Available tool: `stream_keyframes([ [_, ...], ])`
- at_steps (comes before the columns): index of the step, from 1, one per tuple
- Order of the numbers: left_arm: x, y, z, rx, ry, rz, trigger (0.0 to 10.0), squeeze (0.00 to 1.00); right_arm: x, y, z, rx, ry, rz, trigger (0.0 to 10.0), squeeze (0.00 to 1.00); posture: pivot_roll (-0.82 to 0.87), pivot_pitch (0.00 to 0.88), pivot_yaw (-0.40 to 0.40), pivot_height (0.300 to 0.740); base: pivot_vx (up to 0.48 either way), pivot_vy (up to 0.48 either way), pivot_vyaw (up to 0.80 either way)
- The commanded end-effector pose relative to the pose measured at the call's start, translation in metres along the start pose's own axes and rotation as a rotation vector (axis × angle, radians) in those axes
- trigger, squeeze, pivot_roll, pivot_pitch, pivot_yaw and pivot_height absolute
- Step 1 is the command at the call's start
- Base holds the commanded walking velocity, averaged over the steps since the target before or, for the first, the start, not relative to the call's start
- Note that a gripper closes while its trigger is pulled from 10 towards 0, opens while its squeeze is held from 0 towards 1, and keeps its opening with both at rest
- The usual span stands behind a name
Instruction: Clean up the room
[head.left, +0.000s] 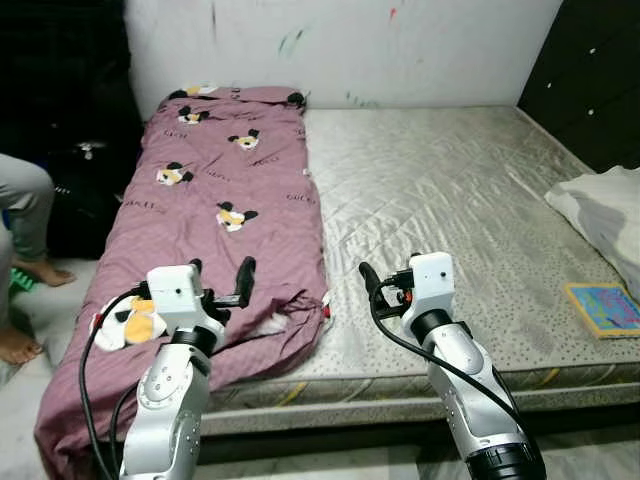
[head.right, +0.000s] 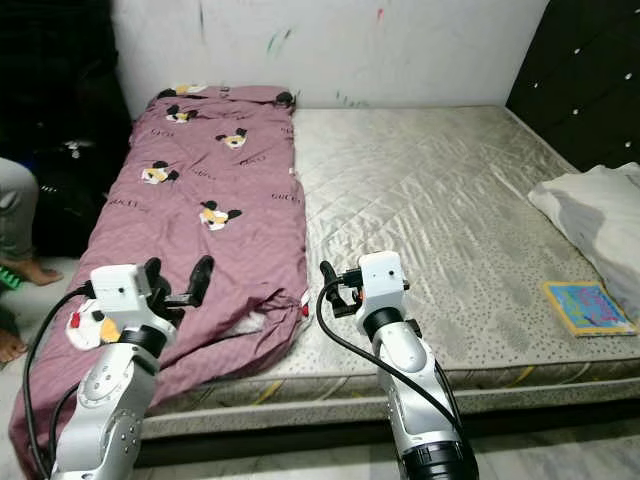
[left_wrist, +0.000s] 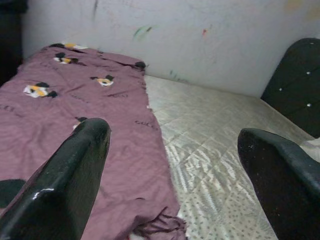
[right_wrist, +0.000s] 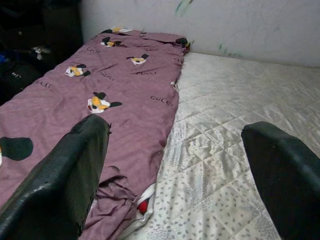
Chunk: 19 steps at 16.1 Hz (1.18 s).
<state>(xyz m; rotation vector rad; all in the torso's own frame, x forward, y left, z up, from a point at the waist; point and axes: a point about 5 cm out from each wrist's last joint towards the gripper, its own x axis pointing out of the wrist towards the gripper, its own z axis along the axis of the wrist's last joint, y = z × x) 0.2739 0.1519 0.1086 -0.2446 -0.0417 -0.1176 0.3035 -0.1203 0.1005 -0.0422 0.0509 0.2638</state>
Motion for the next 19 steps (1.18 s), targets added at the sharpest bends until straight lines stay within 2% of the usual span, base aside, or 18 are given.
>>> stream_keyframes([
  [1, 0.0006, -0.0008, 0.0028, 0.005, -0.012, -0.013, 10.0, 0.0, 0.0017, 0.0021, 0.0019, -0.005, -0.004, 0.017, 10.0, 0.0, 0.02, 0.017, 0.0, 0.74, 0.424, 0.0, 0.0],
  [7, 0.0025, -0.0003, 0.0004, 0.021, 0.009, 0.0, 10.0, 0.0, 0.0049, -0.0004, 0.0003, -0.012, 0.005, 0.011, 10.0, 0.0, 0.02, 0.026, 0.001, 0.74, 0.383, 0.0, 0.0],
  [10, 0.0034, 0.0039, -0.0061, 0.044, 0.037, 0.056, 10.0, 0.0, 0.0045, 0.0032, -0.0014, -0.006, 0.005, 0.014, 10.0, 0.0, 0.01, 0.032, 0.008, 0.74, 0.0, 0.0, 0.0],
  [14, 0.0102, -0.0041, -0.0013, 0.027, 0.011, 0.037, 10.0, 0.0, 0.0074, 0.0038, 0.0007, 0.013, -0.007, 0.014, 10.0, 0.0, 0.0, 0.043, 0.001, 0.74, 0.0, 0.0, 0.0],
  [19, 0.0071, -0.0045, -0.0048, 0.006, 0.022, 0.042, 10.0, 0.0, 0.0068, 0.0006, -0.001, 0.006, 0.001, 0.007, 10.0, 0.0, -0.01, 0.046, -0.004, 0.74, 0.0, 0.444, 0.0],
])
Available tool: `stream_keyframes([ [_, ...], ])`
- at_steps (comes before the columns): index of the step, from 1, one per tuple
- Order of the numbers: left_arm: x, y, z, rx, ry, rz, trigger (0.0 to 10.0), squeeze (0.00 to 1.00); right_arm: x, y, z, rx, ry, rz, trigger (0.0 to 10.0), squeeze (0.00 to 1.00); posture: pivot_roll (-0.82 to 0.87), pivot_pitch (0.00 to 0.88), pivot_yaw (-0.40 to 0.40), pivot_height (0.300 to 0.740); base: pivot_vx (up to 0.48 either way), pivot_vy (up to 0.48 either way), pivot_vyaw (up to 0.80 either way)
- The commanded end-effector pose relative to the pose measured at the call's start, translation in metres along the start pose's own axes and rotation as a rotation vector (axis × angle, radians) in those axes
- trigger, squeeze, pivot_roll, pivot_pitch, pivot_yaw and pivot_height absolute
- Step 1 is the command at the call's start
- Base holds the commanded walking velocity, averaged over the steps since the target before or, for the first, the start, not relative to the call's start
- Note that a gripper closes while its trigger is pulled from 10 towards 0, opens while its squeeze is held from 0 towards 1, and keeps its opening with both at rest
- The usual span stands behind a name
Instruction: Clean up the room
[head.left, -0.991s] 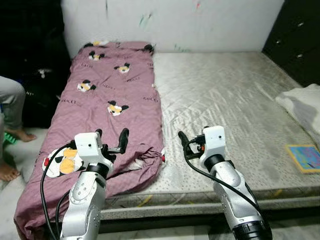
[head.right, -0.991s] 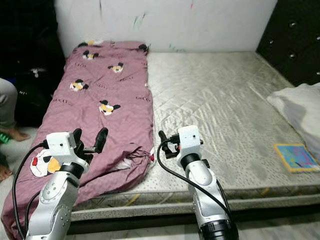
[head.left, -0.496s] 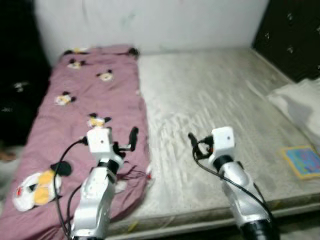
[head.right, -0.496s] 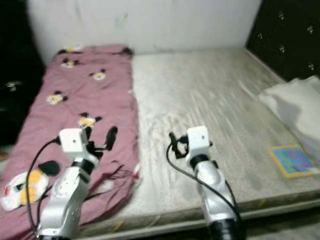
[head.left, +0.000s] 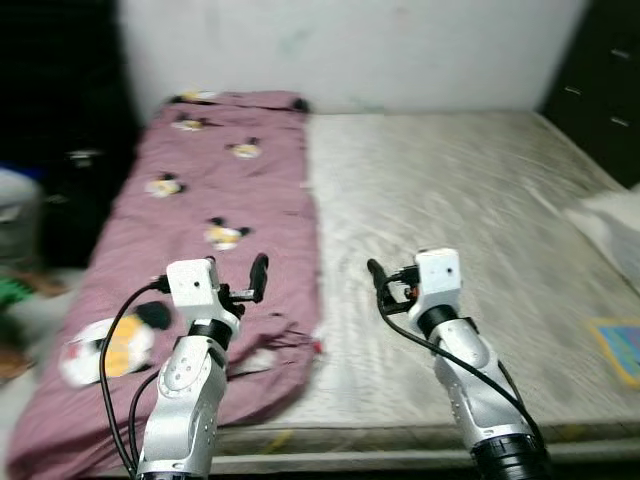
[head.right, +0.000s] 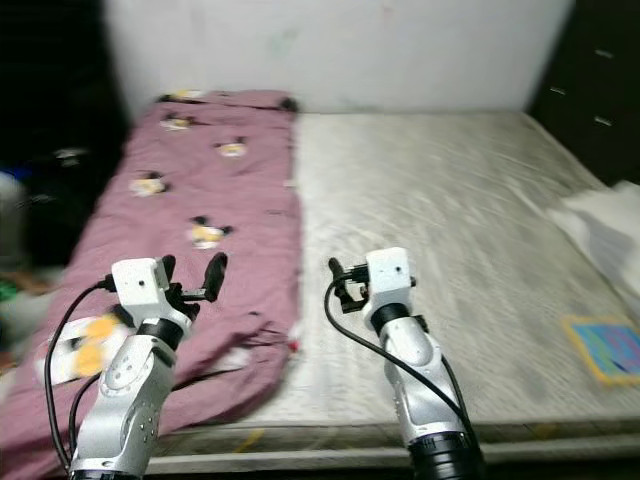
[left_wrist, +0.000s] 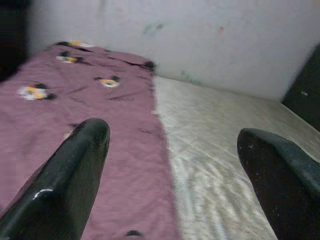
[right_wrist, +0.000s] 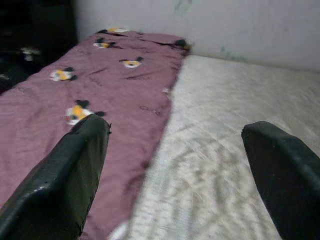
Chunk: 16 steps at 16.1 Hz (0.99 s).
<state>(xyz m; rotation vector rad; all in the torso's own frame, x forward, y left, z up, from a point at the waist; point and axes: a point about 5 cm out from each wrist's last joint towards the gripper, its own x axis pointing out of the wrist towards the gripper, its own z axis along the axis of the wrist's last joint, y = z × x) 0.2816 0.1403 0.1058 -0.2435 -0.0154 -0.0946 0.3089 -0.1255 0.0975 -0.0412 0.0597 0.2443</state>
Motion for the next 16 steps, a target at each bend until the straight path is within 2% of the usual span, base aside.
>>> stream_keyframes([
  [1, -0.0014, 0.0045, 0.0005, 0.004, 0.001, 0.015, 10.0, 0.0, 0.0029, 0.0073, 0.0016, 0.001, -0.005, 0.027, 10.0, 0.0, -0.01, 0.046, -0.004, 0.74, 0.0, 0.48, 0.0],
  [6, -0.0005, 0.0061, -0.0007, 0.018, 0.014, 0.017, 10.0, 0.0, 0.0043, 0.0056, -0.0003, -0.014, 0.008, 0.025, 10.0, 0.0, 0.0, 0.046, -0.004, 0.74, 0.0, 0.457, 0.0],
  [16, 0.0038, 0.0079, -0.0002, 0.031, 0.017, 0.033, 10.0, 0.0, 0.0064, 0.0043, -0.0014, -0.026, 0.014, 0.018, 10.0, 0.0, 0.0, 0.051, -0.003, 0.74, 0.0, 0.0, 0.0],
])
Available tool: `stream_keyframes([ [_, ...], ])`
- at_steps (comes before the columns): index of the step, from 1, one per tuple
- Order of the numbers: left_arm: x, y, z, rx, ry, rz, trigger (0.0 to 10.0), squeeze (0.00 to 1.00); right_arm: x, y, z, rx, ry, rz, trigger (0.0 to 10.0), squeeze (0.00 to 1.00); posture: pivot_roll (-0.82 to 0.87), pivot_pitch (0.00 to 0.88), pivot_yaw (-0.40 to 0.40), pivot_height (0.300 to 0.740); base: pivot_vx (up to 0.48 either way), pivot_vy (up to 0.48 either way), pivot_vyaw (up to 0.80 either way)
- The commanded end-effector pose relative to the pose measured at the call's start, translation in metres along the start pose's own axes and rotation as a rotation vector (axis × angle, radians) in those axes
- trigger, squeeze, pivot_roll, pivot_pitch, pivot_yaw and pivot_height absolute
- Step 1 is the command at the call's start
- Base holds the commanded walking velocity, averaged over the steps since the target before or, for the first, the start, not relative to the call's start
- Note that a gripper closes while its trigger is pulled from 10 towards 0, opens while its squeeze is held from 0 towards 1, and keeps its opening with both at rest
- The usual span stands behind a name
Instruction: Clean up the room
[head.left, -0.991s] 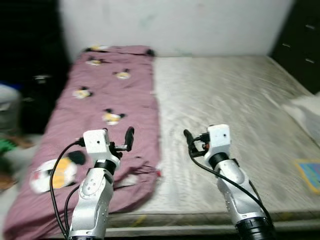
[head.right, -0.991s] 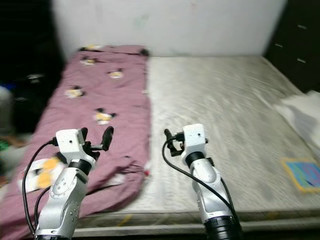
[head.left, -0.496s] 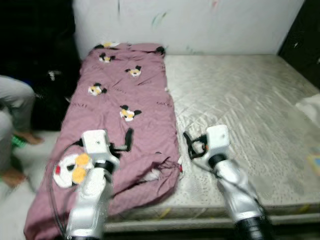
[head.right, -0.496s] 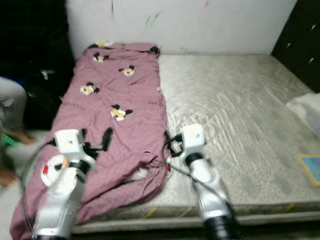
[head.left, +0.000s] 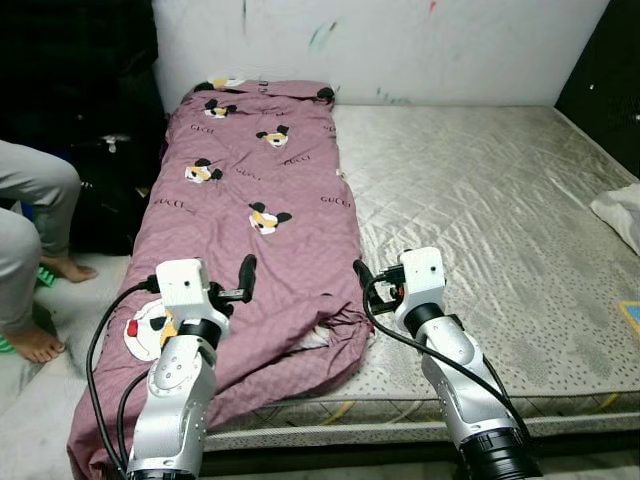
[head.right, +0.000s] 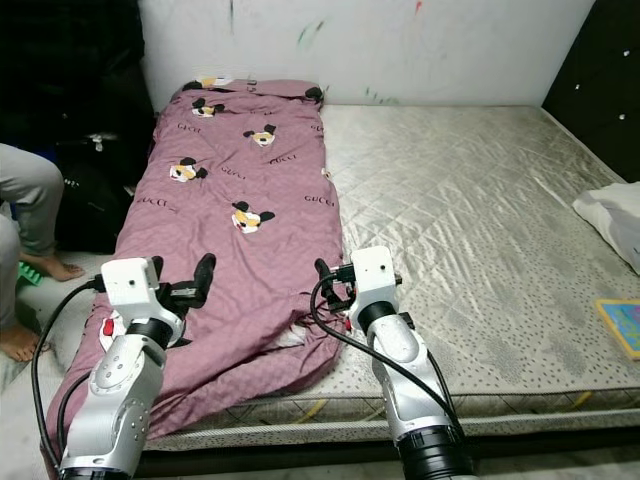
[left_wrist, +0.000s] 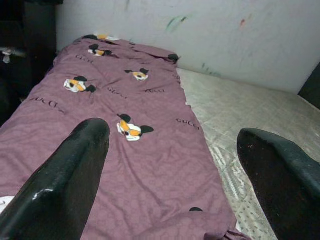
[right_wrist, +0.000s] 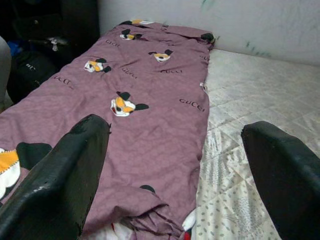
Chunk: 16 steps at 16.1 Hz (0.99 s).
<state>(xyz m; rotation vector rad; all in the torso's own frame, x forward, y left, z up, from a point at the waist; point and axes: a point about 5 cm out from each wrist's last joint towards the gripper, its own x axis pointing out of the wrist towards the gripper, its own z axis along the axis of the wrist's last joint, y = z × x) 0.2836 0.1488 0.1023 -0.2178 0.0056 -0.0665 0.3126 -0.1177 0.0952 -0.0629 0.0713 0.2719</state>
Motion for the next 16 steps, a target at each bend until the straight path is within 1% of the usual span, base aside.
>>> stream_keyframes([
  [1, 0.003, -0.002, 0.001, 0.01, 0.002, 0.001, 10.0, 0.0, 0.001, -0.002, 0.001, -0.004, 0.001, -0.007, 10.0, 0.0, 0.0, 0.051, -0.003, 0.74, 0.0, 0.0, 0.0],
  [3, 0.004, -0.002, 0.0, 0.013, 0.009, 0.002, 10.0, 0.0, 0.001, -0.002, -0.001, -0.013, 0.019, 0.004, 10.0, 0.0, -0.01, 0.046, -0.002, 0.74, 0.0, 0.0, 0.0],
  [5, 0.006, 0.006, -0.004, 0.025, 0.035, 0.049, 10.0, 0.0, -0.001, -0.008, -0.009, -0.028, 0.067, -0.009, 10.0, 0.0, -0.01, 0.035, -0.006, 0.74, 0.0, 0.0, 0.0],
  [7, 0.009, 0.012, -0.002, 0.021, 0.03, 0.069, 10.0, 0.0, -0.001, -0.009, -0.009, -0.026, 0.063, -0.007, 10.0, 0.0, -0.02, 0.034, -0.009, 0.74, 0.0, 0.0, 0.0],
  [8, 0.01, 0.013, 0.0, 0.021, 0.024, 0.067, 10.0, 0.0, -0.002, -0.008, -0.008, -0.027, 0.06, -0.002, 10.0, 0.0, -0.02, 0.034, -0.008, 0.74, 0.0, 0.247, 0.0],
  [13, 0.011, 0.009, 0.0, 0.016, 0.021, 0.053, 10.0, 0.0, -0.002, -0.007, -0.009, -0.025, 0.064, -0.003, 10.0, 0.0, -0.01, 0.036, -0.005, 0.74, 0.0, 0.48, 0.0],
  [14, 0.01, 0.008, -0.001, 0.017, 0.022, 0.051, 10.0, 0.0, -0.002, -0.007, -0.01, -0.025, 0.067, -0.002, 10.0, 0.0, -0.01, 0.037, -0.004, 0.74, 0.0, 0.322, 0.0],
  [16, 0.008, 0.007, -0.002, 0.023, 0.024, 0.046, 10.0, 0.0, -0.003, -0.007, -0.011, -0.026, 0.072, 0.0, 10.0, 0.0, -0.01, 0.036, -0.003, 0.74, 0.0, 0.0, 0.0],
])
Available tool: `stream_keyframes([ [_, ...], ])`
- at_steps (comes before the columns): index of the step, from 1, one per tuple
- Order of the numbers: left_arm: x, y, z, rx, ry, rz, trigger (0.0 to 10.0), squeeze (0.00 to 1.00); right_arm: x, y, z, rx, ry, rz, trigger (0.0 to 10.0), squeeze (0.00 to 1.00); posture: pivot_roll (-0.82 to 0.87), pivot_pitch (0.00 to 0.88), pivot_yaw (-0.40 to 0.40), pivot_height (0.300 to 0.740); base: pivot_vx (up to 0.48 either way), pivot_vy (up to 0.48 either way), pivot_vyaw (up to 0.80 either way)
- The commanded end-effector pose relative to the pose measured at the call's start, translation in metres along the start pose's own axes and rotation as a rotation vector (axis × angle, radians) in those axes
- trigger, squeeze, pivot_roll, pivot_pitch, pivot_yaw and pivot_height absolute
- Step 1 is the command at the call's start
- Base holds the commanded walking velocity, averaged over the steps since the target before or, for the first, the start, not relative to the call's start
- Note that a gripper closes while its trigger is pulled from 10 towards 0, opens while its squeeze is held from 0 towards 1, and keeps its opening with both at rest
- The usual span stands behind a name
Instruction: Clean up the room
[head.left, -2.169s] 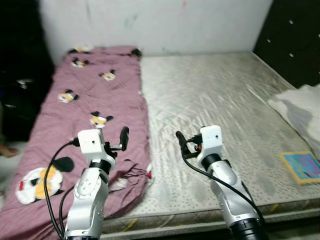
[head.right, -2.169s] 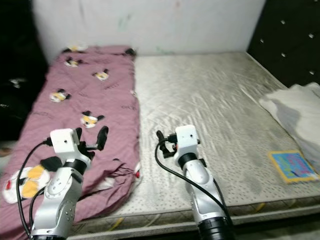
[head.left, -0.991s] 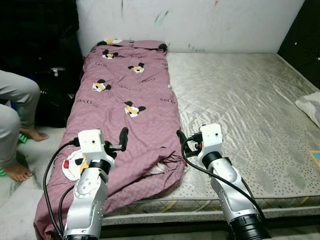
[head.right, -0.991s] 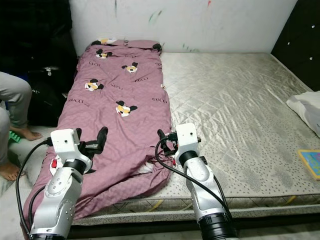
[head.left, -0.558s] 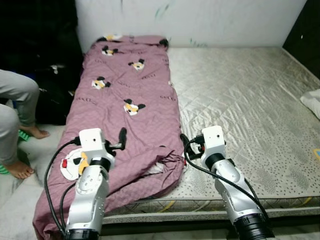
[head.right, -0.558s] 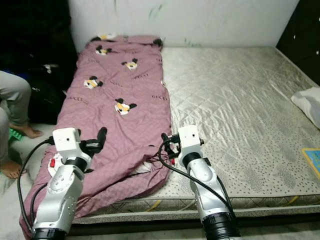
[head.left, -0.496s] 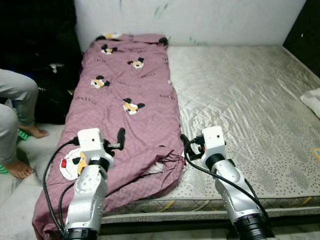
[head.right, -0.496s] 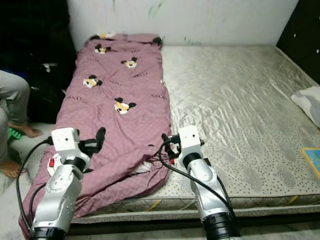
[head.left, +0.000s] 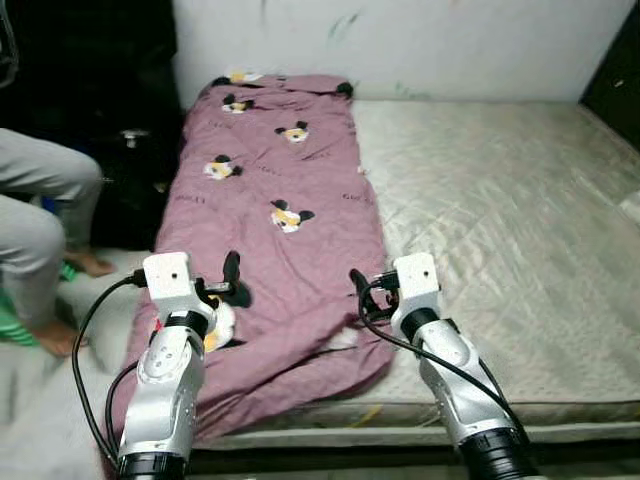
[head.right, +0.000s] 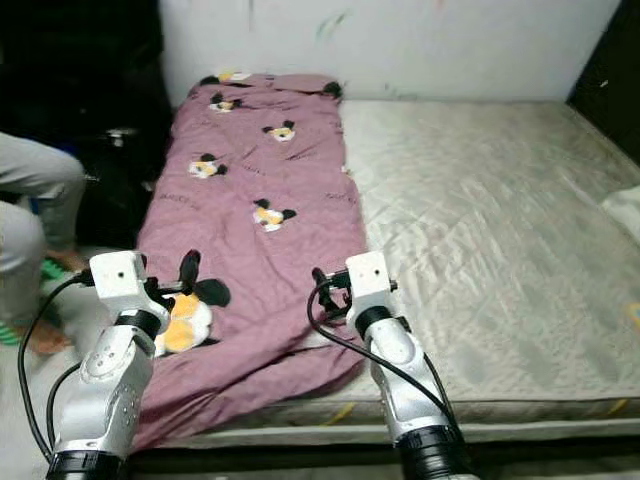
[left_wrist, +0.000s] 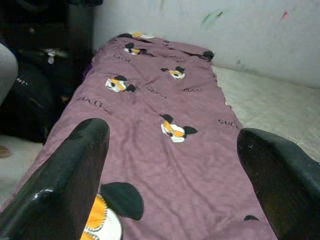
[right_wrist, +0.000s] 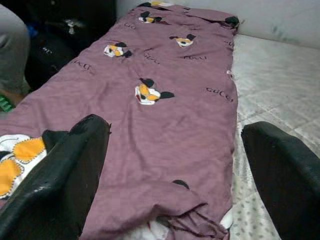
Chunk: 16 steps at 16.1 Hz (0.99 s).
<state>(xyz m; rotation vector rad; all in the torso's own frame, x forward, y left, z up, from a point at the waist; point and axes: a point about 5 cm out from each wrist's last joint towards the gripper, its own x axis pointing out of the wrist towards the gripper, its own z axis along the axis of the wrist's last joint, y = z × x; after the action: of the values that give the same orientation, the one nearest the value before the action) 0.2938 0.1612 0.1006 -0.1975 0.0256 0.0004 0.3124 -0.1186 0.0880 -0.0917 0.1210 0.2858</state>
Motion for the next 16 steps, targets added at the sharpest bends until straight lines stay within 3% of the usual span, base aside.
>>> stream_keyframes([
  [1, -0.0013, -0.0066, -0.0031, 0.004, 0.01, -0.023, 10.0, 0.0, -0.0026, -0.0084, -0.0047, -0.026, 0.028, -0.023, 10.0, 0.0, -0.01, 0.036, -0.003, 0.74, 0.0, 0.0, 0.0],
  [7, -0.0009, -0.0011, -0.0013, 0.009, 0.006, -0.001, 10.0, 0.0, -0.0026, -0.0136, -0.0106, -0.032, 0.065, -0.05, 10.0, 0.0, -0.01, 0.035, 0.0, 0.74, 0.0, 0.0, 0.0],
  [13, -0.0018, -0.0026, -0.0017, -0.001, 0.006, -0.009, 10.0, 0.0, -0.0023, -0.0123, -0.012, -0.029, 0.07, -0.044, 10.0, 0.0, -0.01, 0.048, 0.001, 0.74, 0.0, 0.48, 0.0],
  [16, -0.0021, -0.0062, 0.002, -0.011, -0.021, -0.019, 10.0, 0.0, -0.0026, -0.0116, -0.0126, -0.028, 0.069, -0.043, 10.0, 0.0, -0.01, 0.055, 0.004, 0.74, 0.0, 0.0, 0.0],
])
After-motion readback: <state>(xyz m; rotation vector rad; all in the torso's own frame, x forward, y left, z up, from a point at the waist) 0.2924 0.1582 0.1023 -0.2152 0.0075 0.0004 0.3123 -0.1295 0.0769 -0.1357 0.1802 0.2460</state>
